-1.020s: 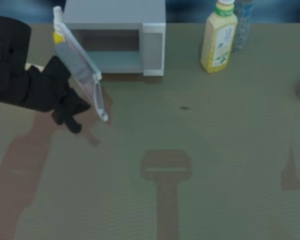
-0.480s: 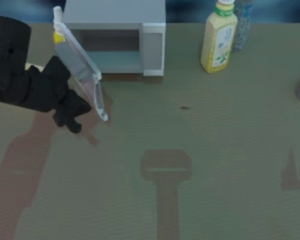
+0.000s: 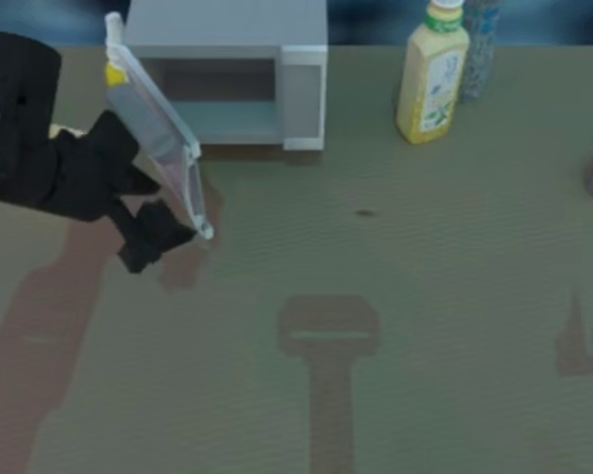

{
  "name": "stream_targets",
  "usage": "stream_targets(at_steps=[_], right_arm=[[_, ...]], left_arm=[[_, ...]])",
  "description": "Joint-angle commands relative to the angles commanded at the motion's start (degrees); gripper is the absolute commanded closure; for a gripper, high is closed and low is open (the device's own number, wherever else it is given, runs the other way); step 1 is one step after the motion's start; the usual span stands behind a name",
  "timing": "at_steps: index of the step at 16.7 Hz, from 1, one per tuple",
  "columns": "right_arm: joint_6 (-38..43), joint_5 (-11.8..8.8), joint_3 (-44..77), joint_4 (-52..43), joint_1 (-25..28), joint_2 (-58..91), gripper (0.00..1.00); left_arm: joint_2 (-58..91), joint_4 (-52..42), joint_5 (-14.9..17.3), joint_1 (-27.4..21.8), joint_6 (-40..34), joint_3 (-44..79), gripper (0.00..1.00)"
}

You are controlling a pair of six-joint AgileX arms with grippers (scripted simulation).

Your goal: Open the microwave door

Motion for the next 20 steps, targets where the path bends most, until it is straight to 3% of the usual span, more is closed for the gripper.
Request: stream_targets(at_steps=[9, 20], right_arm=[[0.0, 0.0, 0.0, 0.0, 0.0, 0.0, 0.00], [0.0, 0.0, 0.0, 0.0, 0.0, 0.0, 0.00]], left_arm=[[-0.2, -0.1, 0.0, -0.1, 0.0, -0.1, 0.00], [-14.9, -10.7, -0.9, -0.4, -1.8, -3.3, 0.00]])
